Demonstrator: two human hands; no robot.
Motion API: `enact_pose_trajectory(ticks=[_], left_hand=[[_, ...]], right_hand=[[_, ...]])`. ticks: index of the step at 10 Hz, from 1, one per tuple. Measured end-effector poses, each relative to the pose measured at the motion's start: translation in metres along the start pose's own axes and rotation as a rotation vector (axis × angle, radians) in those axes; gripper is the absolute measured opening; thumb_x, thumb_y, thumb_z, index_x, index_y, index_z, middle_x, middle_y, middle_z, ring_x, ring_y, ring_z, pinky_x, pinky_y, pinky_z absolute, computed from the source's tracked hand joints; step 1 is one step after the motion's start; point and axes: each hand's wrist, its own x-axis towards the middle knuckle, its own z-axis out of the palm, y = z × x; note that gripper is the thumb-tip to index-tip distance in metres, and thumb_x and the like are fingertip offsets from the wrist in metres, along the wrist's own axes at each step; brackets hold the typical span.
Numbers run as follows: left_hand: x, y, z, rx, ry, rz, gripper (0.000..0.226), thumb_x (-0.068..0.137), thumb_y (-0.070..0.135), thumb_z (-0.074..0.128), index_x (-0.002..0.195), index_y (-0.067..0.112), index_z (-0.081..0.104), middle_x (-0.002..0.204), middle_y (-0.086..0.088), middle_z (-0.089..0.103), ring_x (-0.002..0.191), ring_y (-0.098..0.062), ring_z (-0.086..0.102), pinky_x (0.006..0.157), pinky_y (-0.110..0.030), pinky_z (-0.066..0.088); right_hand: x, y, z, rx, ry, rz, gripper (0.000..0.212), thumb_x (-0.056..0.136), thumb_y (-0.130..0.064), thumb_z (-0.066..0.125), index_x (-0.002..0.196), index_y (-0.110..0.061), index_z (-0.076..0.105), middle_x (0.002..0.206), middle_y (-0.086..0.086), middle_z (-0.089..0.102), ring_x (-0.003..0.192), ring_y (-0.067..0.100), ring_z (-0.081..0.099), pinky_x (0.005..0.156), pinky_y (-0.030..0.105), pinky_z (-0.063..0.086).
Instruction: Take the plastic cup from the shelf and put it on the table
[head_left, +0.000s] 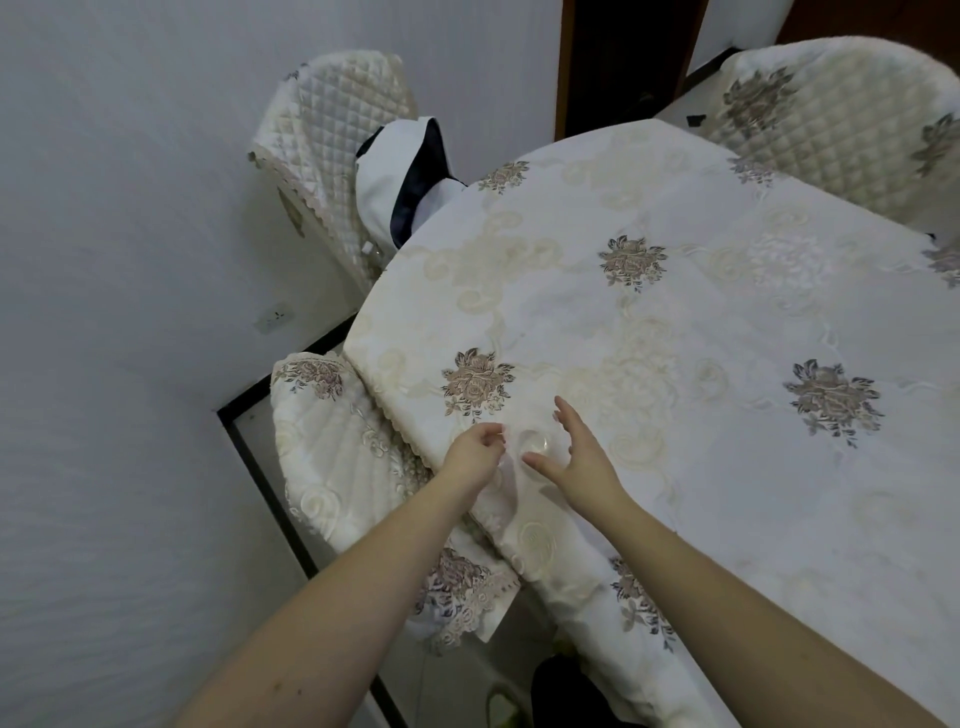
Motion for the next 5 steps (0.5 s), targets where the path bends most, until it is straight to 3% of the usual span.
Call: enact_pose_trajectory(ticks=[1, 2, 3, 5], left_hand=[[-0.006, 0.007, -0.005, -0.065, 0.053, -0.051, 0.028, 0.098, 0.013, 0.043, 0.119, 0.006, 0.06, 0.107, -0.011, 0.064, 0.092, -0.021, 0.061, 0.095, -0.039, 0.049], [-0.019, 0.017, -0.012, -0.085, 0.068, -0.016, 0.033, 0.099, 0.02, 0.04, 0.123, 0.005, 0.058, 0.111, -0.011, 0.064, 0.094, -0.021, 0.061, 0.097, -0.041, 0.048], [-0.043, 0.027, -0.018, -0.002, 0.018, 0.05, 0.034, 0.1, 0.022, 0.038, 0.125, 0.009, 0.057, 0.121, -0.011, 0.064, 0.103, -0.022, 0.061, 0.099, -0.041, 0.046], [-0.096, 0.035, -0.043, 0.455, 0.051, 0.354, 0.039, 0.101, 0.031, 0.042, 0.133, 0.014, 0.053, 0.131, -0.008, 0.06, 0.118, -0.024, 0.054, 0.095, -0.032, 0.04]], right_hand=[[-0.004, -0.002, -0.003, -0.061, 0.031, 0.001, 0.069, 0.086, -0.043, 0.064, 0.145, -0.026, 0.032, 0.143, -0.004, 0.042, 0.129, 0.011, 0.038, 0.09, 0.02, 0.044], [-0.012, -0.008, -0.008, -0.089, 0.054, 0.046, 0.058, 0.093, -0.048, 0.049, 0.143, -0.021, 0.037, 0.147, 0.001, 0.043, 0.133, 0.013, 0.038, 0.107, 0.035, 0.032], [-0.025, -0.021, -0.014, -0.093, 0.068, 0.066, 0.057, 0.095, -0.05, 0.042, 0.144, -0.022, 0.035, 0.148, -0.001, 0.042, 0.133, 0.011, 0.038, 0.104, 0.028, 0.03], [-0.056, -0.044, -0.023, -0.14, 0.084, 0.052, 0.051, 0.097, -0.048, 0.039, 0.141, -0.023, 0.041, 0.144, -0.005, 0.046, 0.13, 0.01, 0.041, 0.097, 0.024, 0.029]])
